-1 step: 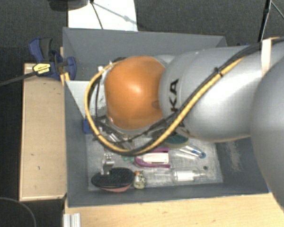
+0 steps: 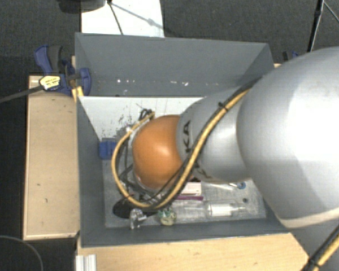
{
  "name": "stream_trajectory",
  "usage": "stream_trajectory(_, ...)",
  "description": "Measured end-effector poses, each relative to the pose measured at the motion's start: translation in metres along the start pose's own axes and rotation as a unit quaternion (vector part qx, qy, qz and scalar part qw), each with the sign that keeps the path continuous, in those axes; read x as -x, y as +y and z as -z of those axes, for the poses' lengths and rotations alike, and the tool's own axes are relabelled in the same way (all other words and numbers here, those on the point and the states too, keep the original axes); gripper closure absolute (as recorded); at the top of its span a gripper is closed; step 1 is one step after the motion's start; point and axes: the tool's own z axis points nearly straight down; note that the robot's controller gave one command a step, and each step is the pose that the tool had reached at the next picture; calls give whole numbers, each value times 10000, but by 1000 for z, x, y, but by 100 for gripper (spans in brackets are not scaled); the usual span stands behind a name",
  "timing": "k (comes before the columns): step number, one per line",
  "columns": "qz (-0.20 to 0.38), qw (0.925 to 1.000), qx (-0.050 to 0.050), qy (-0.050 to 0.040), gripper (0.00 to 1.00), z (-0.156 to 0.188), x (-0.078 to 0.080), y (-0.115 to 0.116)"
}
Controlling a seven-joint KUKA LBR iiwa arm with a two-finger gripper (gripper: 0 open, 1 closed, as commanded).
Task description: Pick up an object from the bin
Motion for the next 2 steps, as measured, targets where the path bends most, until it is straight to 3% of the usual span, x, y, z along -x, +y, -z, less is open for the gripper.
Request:
stream_trajectory(1, -1008, 9949, -15, 49, 0, 29, -4, -35)
stream_trajectory(2, -2172, 9761, -31, 64, 0, 49, 34, -70)
